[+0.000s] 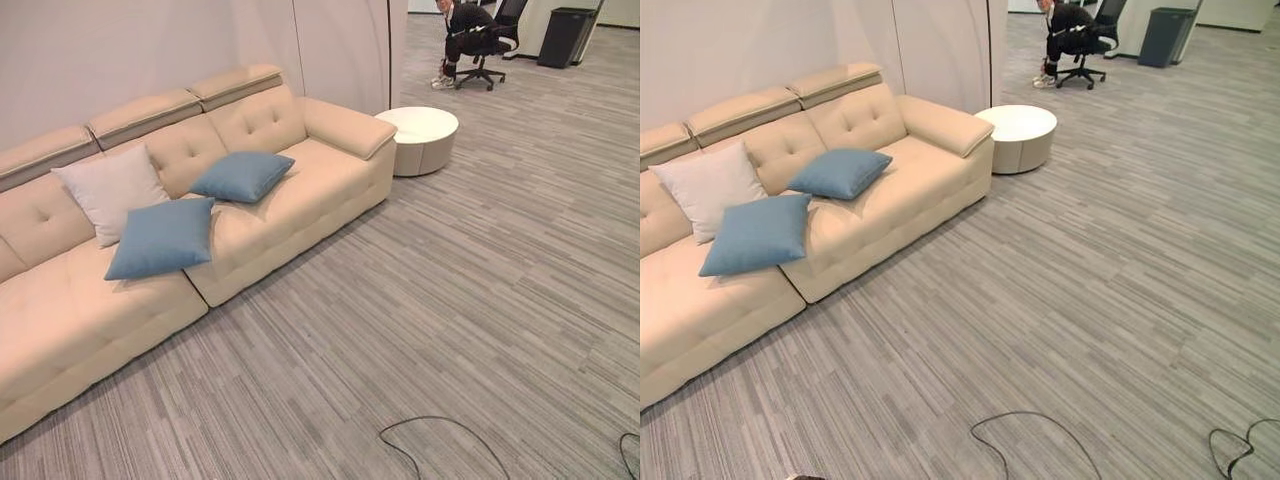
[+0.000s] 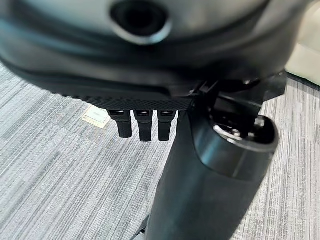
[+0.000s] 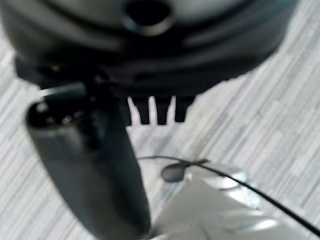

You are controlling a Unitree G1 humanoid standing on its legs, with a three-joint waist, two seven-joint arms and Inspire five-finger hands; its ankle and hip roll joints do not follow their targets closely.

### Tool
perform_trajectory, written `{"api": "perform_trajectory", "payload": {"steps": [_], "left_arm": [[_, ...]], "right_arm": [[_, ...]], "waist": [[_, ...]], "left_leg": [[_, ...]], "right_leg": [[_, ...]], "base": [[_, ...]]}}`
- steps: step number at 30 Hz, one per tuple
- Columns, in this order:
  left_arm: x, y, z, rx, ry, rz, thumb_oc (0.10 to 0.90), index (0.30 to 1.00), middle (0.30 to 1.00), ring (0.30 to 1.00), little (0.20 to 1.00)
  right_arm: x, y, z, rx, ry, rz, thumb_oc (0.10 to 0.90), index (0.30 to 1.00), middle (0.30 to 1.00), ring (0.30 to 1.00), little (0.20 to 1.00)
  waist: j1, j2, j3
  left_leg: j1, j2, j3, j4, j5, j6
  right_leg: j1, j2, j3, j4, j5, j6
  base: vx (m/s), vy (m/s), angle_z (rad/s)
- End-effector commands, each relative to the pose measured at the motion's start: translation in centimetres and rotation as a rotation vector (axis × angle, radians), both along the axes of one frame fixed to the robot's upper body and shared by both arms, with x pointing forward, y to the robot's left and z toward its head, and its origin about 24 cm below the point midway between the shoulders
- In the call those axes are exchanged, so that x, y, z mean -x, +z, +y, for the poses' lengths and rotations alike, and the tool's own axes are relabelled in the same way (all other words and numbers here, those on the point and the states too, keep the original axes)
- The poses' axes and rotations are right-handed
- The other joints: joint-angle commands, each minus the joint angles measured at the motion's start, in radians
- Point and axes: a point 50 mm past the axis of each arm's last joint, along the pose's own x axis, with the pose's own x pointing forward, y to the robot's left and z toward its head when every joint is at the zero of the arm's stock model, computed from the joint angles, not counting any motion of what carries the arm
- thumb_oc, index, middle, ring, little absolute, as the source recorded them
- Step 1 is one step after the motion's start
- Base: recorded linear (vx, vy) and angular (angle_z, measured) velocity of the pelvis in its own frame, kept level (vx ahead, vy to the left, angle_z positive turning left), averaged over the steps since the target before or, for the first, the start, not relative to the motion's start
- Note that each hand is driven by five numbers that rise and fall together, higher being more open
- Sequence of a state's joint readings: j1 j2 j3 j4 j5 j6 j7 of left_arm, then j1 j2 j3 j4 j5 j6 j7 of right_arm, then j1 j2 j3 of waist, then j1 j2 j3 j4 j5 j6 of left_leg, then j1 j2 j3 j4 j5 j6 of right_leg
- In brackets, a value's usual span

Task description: Pick up all the scattered cushions and arrange them neatly on the sofa.

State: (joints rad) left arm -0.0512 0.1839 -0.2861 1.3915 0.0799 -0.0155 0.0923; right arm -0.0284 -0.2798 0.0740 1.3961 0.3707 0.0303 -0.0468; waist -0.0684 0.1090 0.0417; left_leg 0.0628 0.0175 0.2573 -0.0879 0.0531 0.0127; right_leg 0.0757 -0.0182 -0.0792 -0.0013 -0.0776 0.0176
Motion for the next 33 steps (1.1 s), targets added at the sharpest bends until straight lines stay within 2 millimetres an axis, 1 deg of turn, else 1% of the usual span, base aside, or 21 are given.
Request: {"api": "perform_trajectory", "payload": {"steps": [1,9,15,16,17,18,19,20,21,22,23,24,25,26,27,28,29,30,31,32,33], "left_arm": [[-2.8,0.8,1.0,-0.045,-0.036,-0.05,0.8,0.9,0.9,0.9,0.9],[-2.1,0.5,0.7,-0.033,-0.034,-0.022,0.8,0.9,0.9,0.9,0.9],[-1.5,0.3,0.3,-0.018,-0.001,-0.02,0.8,0.9,0.9,0.9,0.9],[-2.1,0.4,0.3,-0.001,0.065,-0.049,0.8,0.9,0.9,0.9,0.9],[-2.1,0.4,0.3,-0.001,0.065,-0.05,0.8,0.9,0.9,0.9,0.9],[-3.2,0.7,0.4,0.035,0.158,-0.101,0.8,0.9,0.9,0.9,0.9],[-3.8,0.8,0.0,0.046,0.162,-0.127,0.8,0.9,0.9,0.9,0.9],[-3.8,0.8,0.0,0.046,0.162,-0.126,0.8,0.9,0.9,0.9,0.9],[-4.6,1.1,-0.1,0.041,0.151,-0.16,0.8,0.9,0.9,0.9,0.9],[-4.2,1.0,0.2,0.032,0.157,-0.145,0.8,0.9,0.9,0.9,0.9],[-3.8,0.9,0.5,0.027,0.169,-0.131,0.8,0.9,0.9,0.9,0.9],[-2.2,0.7,1.5,0.005,0.203,-0.088,0.8,0.9,0.9,0.9,0.9],[-0.4,0.6,2.6,-0.018,0.24,-0.036,0.8,0.9,0.9,0.9,0.9],[1.3,0.5,3.2,-0.023,0.294,0.009,0.8,0.9,0.9,0.9,0.9],[3.0,0.5,4.0,-0.05,0.343,0.056,0.8,0.9,0.9,0.9,0.9],[3.4,0.7,4.9,-0.079,0.362,0.065,0.8,0.9,0.9,0.9,0.9],[3.4,0.7,4.9,-0.079,0.362,0.065,0.8,0.9,0.9,0.9,0.9],[3.9,1.1,6.1,-0.102,0.407,0.078,0.8,0.9,0.9,0.9,0.9],[3.5,1.3,6.8,-0.118,0.414,0.067,0.8,0.9,0.9,0.9,0.9],[3.5,1.4,6.8,-0.118,0.414,0.065,0.8,0.9,0.9,0.9,0.9],[2.1,1.7,7.3,-0.13,0.399,0.024,0.8,0.9,0.9,0.9,0.9]], "right_arm": [[-2.0,-0.1,1.3,-0.03,0.025,-0.04,0.8,0.9,0.9,0.9,0.9],[-1.1,-0.2,1.4,-0.03,0.056,-0.01,0.8,0.9,0.9,0.9,0.9],[-2.8,0.2,1.1,-0.011,0.093,-0.071,0.8,0.9,0.9,0.9,0.9],[-3.5,0.4,1.0,0.001,0.137,-0.084,0.8,0.9,0.9,0.9,0.9],[-3.5,0.4,1.0,0.001,0.137,-0.084,0.8,0.9,0.9,0.9,0.9],[-3.4,0.5,0.6,0.011,0.156,-0.075,0.8,0.9,0.9,0.9,0.9],[-3.4,0.5,0.5,0.014,0.18,-0.063,0.8,0.9,0.9,0.9,0.9],[-3.4,0.5,0.5,0.014,0.18,-0.062,0.8,0.9,0.9,0.9,0.9],[-2.7,0.3,0.5,0.024,0.248,0.002,0.8,0.9,0.9,0.9,0.9],[-2.0,0.2,0.6,0.019,0.281,0.04,0.8,0.9,0.9,0.9,0.9],[-1.9,0.1,0.7,0.014,0.287,0.044,0.8,0.9,0.9,0.9,0.9],[-2.1,0.2,0.6,0.009,0.28,0.033,0.8,0.9,0.9,0.9,0.9],[-2.3,0.2,0.5,0.011,0.273,0.019,0.8,0.9,0.9,0.9,0.9],[-2.1,0.2,0.6,0.006,0.277,0.026,0.8,0.9,0.9,0.9,0.9],[-2.0,0.1,0.7,0.009,0.287,0.036,0.8,0.9,0.9,0.9,0.9],[-2.4,0.2,0.8,0.012,0.29,0.023,0.8,0.9,0.9,0.9,0.9],[-2.4,0.2,0.9,0.012,0.29,0.023,0.8,0.9,0.9,0.9,0.9],[-3.0,0.1,1.6,-0.003,0.279,-0.005,0.8,0.9,0.9,0.9,0.9],[-4.0,0.2,1.9,-0.013,0.276,-0.042,0.8,0.9,0.9,0.9,0.9],[-4.1,0.2,2.0,-0.013,0.276,-0.044,0.8,0.9,0.9,0.9,0.9],[-6.2,0.5,3.2,-0.021,0.341,-0.106,0.8,0.9,0.9,0.9,0.9]], "waist": [[0.01,-0.045,0.019],[0.031,-0.043,0.047],[0.045,-0.046,0.093],[0.06,-0.061,0.129],[0.057,-0.06,0.126],[0.081,-0.073,0.16],[0.087,-0.075,0.174],[0.086,-0.074,0.173],[0.106,-0.064,0.198],[0.124,-0.062,0.197],[0.138,-0.07,0.189],[0.162,-0.077,0.179],[0.19,-0.089,0.173],[0.198,-0.091,0.154],[0.21,-0.112,0.141],[0.222,-0.139,0.141],[0.221,-0.139,0.139],[0.236,-0.181,0.139],[0.243,-0.2,0.136],[0.247,-0.197,0.135],[0.234,-0.223,0.144]], "left_leg": [[0.038,0.075,-0.043,0.001,-0.085,-0.097],[0.043,0.087,-0.071,0.001,-0.078,-0.102],[0.021,0.095,-0.096,0.005,-0.06,-0.108],[-0.055,0.103,-0.107,0.119,-0.081,-0.113],[-0.065,0.104,-0.111,0.129,-0.086,-0.113],[-0.161,0.113,-0.118,0.285,-0.104,-0.129],[-0.248,0.112,-0.121,0.386,-0.077,-0.14],[-0.251,0.113,-0.122,0.388,-0.078,-0.14],[-0.353,0.15,-0.056,0.467,-0.004,-0.151],[-0.382,0.158,0.004,0.425,-0.017,-0.133],[-0.416,0.154,0.037,0.4,-0.018,-0.123],[-0.445,0.151,0.059,0.343,0.012,-0.124],[-0.474,0.156,0.057,0.311,0.035,-0.127],[-0.444,0.14,0.048,0.268,0.026,-0.114],[-0.463,0.126,0.02,0.29,0.016,-0.093],[-0.494,0.113,0.005,0.342,0.004,-0.076],[-0.497,0.114,0.004,0.346,0.002,-0.076],[-0.478,0.092,0.001,0.376,-0.057,-0.061],[-0.461,0.081,0.004,0.371,-0.084,-0.044],[-0.467,0.087,0.018,0.362,-0.062,-0.034],[-0.438,0.067,0.01,0.36,-0.111,-0.002]], "right_leg": [[-0.004,-0.104,-0.033,-0.086,0.06,0.131],[0.016,-0.088,-0.062,-0.086,0.044,0.123],[0.006,-0.082,-0.075,-0.086,0.045,0.116],[-0.007,-0.09,-0.079,-0.086,0.047,0.107],[-0.01,-0.089,-0.081,-0.086,0.048,0.107],[-0.009,-0.1,-0.106,-0.086,0.035,0.09],[-0.015,-0.106,-0.131,-0.086,0.027,0.077],[-0.016,-0.105,-0.132,-0.086,0.027,0.077],[-0.007,-0.106,-0.187,-0.086,-0.01,0.062],[0.008,-0.106,-0.213,-0.086,-0.03,0.066],[0.017,-0.108,-0.224,-0.086,-0.04,0.068],[0.034,-0.103,-0.234,-0.086,-0.057,0.072],[0.055,-0.101,-0.242,-0.086,-0.072,0.08],[0.075,-0.092,-0.246,-0.086,-0.085,0.088],[0.105,-0.091,-0.248,-0.086,-0.089,0.088],[0.117,-0.104,-0.251,-0.051,-0.09,0.085],[0.116,-0.104,-0.252,-0.05,-0.091,0.085],[0.112,-0.124,-0.248,0.056,-0.112,0.092],[0.08,-0.135,-0.241,0.137,-0.106,0.111],[0.068,-0.132,-0.246,0.137,-0.093,0.108],[-0.021,-0.146,-0.224,0.32,-0.015,0.14]], "base": [[0.0,-0.013,0.11],[0.02,-0.024,0.18],[-0.04,-0.033,0.13],[-0.1,-0.041,0.15],[-0.12,-0.088,0.09],[-0.07,-0.062,0.07],[-0.07,-0.061,0.18],[-0.05,-0.016,0.69],[0.1,0.032,1.07],[0.18,0.063,1.28],[0.31,0.122,1.04],[0.34,0.136,0.91],[0.43,0.156,0.6],[0.49,0.149,0.23],[0.47,0.104,-0.02],[0.3,0.054,0.0],[0.43,0.084,0.02],[0.45,0.115,-0.02],[0.4,0.129,-0.06],[0.32,0.16,0.15],[0.3,0.181,0.3]]}}
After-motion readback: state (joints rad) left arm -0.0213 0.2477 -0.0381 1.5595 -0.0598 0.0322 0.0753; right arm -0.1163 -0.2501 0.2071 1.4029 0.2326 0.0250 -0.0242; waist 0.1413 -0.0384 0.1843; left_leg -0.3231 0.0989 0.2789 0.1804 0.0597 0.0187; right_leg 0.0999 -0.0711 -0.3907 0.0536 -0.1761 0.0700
